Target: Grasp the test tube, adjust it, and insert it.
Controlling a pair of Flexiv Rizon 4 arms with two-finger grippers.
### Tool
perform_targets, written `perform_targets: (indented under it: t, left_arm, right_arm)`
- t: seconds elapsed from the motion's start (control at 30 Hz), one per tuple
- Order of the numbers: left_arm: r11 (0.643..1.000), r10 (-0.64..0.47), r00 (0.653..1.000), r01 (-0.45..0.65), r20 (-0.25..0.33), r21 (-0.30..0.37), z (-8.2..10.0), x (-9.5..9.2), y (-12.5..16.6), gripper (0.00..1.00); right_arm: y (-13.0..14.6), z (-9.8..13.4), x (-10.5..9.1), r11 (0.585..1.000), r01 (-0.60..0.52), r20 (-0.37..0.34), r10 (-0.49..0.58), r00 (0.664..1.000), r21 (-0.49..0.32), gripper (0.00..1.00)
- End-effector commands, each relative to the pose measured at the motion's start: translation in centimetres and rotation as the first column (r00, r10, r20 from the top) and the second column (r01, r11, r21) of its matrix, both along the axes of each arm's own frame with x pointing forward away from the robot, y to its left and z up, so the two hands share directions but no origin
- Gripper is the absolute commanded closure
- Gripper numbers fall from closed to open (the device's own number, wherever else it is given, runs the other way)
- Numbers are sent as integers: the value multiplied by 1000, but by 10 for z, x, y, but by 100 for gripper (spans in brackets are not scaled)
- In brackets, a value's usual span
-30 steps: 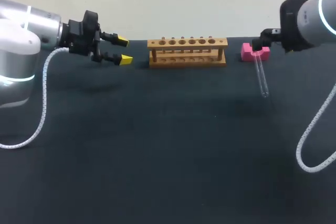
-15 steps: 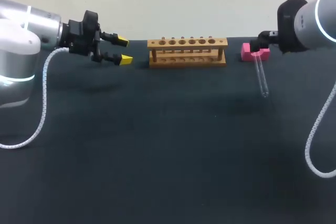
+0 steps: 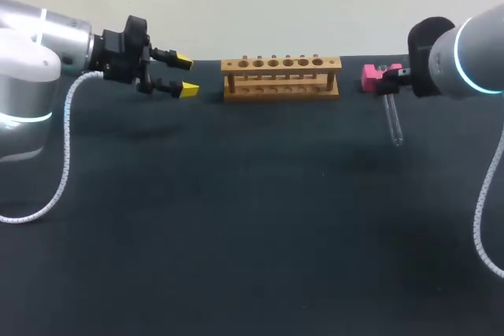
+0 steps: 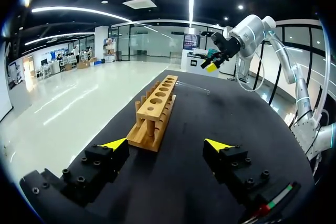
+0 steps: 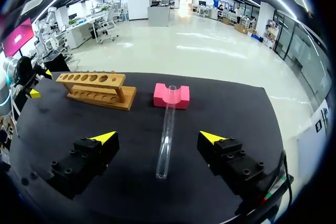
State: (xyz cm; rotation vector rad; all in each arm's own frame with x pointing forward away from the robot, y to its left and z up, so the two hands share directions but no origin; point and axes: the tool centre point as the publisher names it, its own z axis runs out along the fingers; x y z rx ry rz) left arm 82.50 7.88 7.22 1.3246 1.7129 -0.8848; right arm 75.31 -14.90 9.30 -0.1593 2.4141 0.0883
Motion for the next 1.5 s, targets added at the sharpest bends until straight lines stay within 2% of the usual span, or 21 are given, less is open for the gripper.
perform_targets:
  t: [0.03, 0.2, 0.63, 0.93, 1.23, 1.5]
  left_arm:
    - [1000, 2, 1000, -2, 4, -2, -1, -1, 0, 0]
    - [1000, 2, 1000, -2, 4, -2, -1, -1, 0, 0]
    - [1000, 2, 1000, -2, 4, -2, -1, -1, 0, 0]
    - [1000, 2, 1000, -2, 4, -2, -1, -1, 0, 0]
    - [1000, 2, 1000, -2, 4, -2, -1, -1, 0, 0]
    - [1000, 2, 1000, -2, 4, -2, -1, -1, 0, 0]
  right_arm:
    - [1, -11, 8, 998, -13, 451, -18, 892, 65, 0]
    - [1, -18, 14, 996, -14, 507, -31, 861, 84, 0]
    - [3, -37, 33, 992, 14, 563, -83, 822, 126, 0]
    - [11, -51, 44, 990, -9, 569, -71, 819, 138, 0]
    - [14, -64, 51, 987, -13, 538, -75, 839, 157, 0]
    - [12, -74, 54, 986, -2, 531, -89, 843, 169, 0]
